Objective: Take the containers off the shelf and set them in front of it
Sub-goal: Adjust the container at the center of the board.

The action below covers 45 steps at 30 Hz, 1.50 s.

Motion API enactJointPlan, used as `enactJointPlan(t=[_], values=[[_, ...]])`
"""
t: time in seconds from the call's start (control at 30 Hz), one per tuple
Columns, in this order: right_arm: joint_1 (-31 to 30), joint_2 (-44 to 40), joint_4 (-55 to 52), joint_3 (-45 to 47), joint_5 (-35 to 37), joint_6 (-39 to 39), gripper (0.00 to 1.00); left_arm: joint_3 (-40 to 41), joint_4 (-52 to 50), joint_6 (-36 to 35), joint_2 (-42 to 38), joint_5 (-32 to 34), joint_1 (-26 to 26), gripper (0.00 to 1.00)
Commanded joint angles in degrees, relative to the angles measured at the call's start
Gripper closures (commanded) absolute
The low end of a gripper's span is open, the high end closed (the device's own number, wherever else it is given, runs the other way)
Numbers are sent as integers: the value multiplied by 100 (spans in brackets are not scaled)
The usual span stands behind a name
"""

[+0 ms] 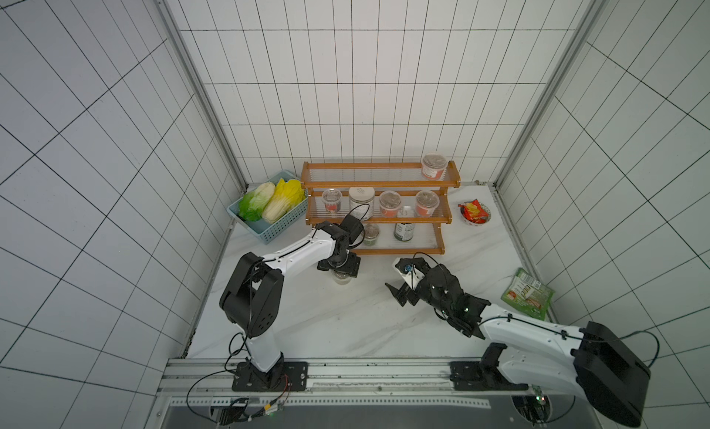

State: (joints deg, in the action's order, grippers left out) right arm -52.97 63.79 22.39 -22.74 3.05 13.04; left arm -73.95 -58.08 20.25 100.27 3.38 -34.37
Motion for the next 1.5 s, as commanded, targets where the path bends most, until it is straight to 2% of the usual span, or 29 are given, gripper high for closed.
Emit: enactJointPlan(t=[0.0,0.47,1.47], values=[[52,-101,-60,138,12,-91,1,-136,-21,-83,-101,118,36,14],[58,-147,-112,147,3,-108,2,-176,-82,-140,-288,93,139,15],[61,-183,-121,139,3,-144,2,-31,91,-371,-289,225,774,32]])
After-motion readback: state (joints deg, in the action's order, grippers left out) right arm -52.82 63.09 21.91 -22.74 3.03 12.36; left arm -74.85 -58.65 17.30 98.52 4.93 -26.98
